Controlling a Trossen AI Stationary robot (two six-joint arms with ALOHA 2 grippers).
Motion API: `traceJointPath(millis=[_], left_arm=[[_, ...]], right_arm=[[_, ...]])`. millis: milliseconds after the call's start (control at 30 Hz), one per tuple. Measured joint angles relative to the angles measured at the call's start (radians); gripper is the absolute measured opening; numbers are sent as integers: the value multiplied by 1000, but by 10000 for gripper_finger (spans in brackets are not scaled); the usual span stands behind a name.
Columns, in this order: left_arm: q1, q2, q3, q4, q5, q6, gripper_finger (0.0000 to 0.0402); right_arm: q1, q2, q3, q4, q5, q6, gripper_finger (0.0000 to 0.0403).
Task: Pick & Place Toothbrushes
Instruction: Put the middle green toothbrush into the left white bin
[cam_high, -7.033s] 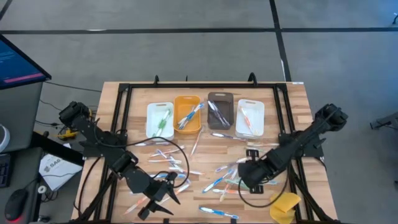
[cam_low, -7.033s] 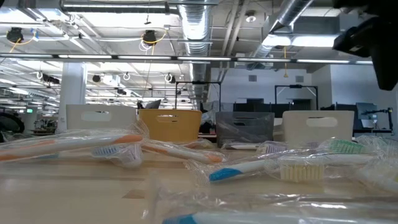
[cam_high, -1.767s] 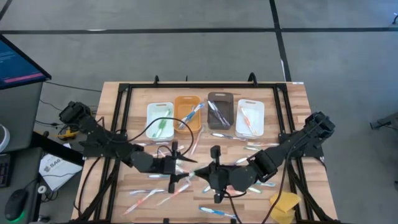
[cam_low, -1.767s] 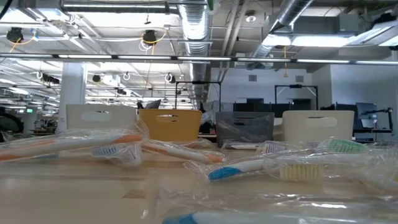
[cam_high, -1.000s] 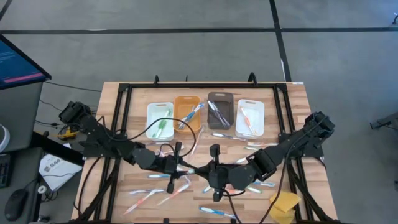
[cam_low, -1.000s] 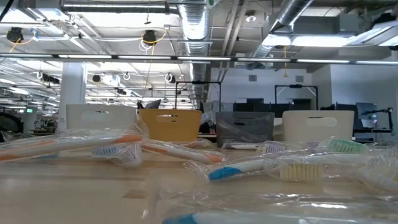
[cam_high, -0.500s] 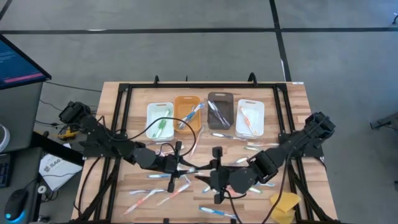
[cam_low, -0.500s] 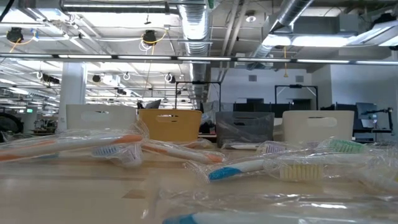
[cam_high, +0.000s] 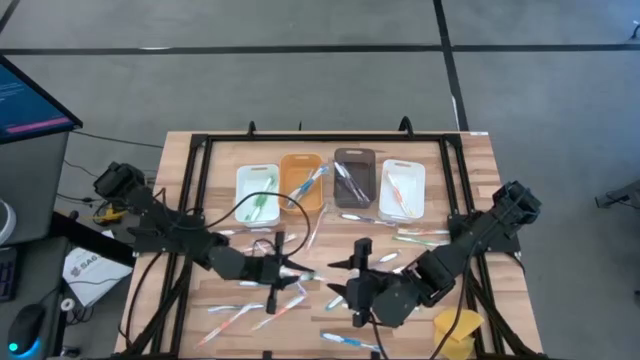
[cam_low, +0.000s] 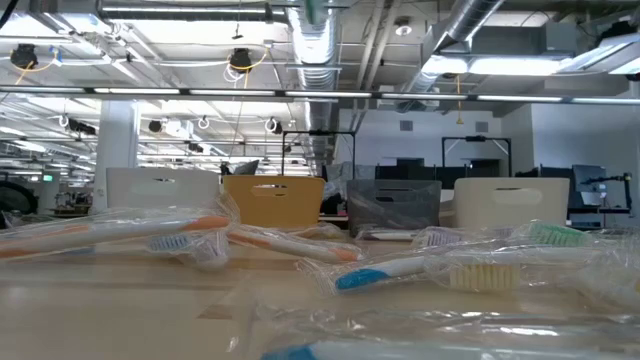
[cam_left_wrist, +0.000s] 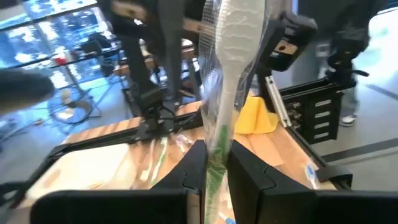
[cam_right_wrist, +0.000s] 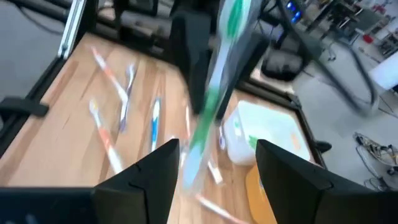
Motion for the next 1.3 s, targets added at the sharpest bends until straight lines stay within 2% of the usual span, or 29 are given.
traceJointPath(millis=[133, 267, 400, 533, 800, 933, 1067, 1200, 1300], left_arm=[[-61, -86, 0, -112, -174, -8, 33], [-106, -198, 1, -239, -328, -135, 32], [-100, -316, 1, -401, -350, -267, 32], [-25, -399, 1, -531, -345, -370, 32], [256, -537, 1, -832, -178, -545, 32], [419, -573, 1, -912, 10, -609, 32], [555, -564, 19, -1027, 193, -622, 32], [652, -531, 50, -1142, 254, -627, 32], [723, -500, 73, -1163, 324, -627, 33]], right_arm=[[4, 0, 0, -72, 0, 97, 201], [3, 0, 0, -155, 0, 189, 197], [3, 0, 0, -212, 0, 259, 194], [3, 0, 0, -216, 0, 279, 194], [3, 0, 0, -221, 0, 314, 195], [3, 0, 0, -221, -1, 322, 194], [2, -1, 0, -223, -1, 323, 196], [0, -1, 0, -225, -1, 338, 195], [0, -1, -11, -218, -1, 347, 192]])
